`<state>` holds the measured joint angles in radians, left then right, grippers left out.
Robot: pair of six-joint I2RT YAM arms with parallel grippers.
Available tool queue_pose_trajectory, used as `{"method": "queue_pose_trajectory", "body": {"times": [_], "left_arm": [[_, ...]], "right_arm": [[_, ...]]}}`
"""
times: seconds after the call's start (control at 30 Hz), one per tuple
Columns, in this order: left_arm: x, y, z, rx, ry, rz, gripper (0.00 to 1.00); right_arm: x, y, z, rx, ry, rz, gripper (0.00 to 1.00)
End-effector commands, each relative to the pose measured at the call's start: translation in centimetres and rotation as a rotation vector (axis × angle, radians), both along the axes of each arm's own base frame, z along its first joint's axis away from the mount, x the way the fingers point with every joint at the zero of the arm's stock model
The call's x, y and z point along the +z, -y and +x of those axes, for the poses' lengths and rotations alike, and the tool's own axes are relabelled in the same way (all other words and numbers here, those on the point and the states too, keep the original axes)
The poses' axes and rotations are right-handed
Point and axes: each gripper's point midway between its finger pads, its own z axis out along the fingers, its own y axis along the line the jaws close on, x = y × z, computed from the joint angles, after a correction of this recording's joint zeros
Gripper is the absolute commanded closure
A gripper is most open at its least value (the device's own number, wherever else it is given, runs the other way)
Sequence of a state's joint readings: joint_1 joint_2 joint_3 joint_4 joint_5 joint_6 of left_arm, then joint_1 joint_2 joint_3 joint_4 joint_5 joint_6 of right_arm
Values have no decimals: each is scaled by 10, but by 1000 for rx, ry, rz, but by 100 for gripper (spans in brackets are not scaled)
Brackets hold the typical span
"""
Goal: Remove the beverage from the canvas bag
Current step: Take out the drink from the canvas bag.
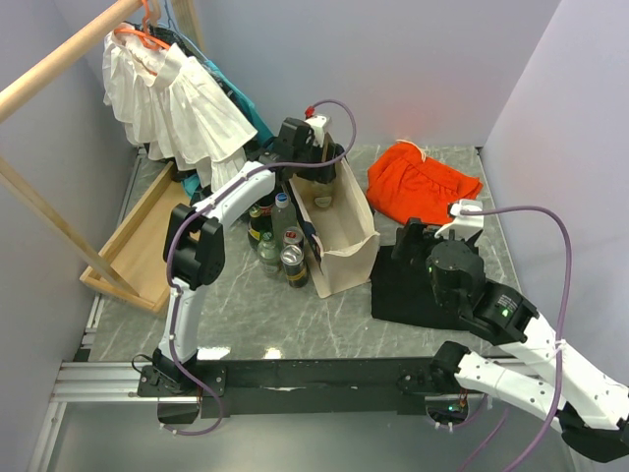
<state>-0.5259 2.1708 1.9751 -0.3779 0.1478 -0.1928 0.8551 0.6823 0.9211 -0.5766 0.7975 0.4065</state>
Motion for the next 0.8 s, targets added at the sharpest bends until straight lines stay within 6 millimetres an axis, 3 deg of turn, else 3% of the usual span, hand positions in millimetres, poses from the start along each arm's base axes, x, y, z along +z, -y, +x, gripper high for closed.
{"method": "queue_pose_trajectory", "body": {"times": [0.0,0.23,0.77], "left_arm": [[30,-1,13,24,70,-71,24],[30,1,14,21,70,-75,39],[26,4,11,8,52,-87,45]], "right_arm": [[3,-3,4,-6,17,6,0],[1,-2,4,-12,17,10,0],[-2,-3,4,-9,8,1,0]]}}
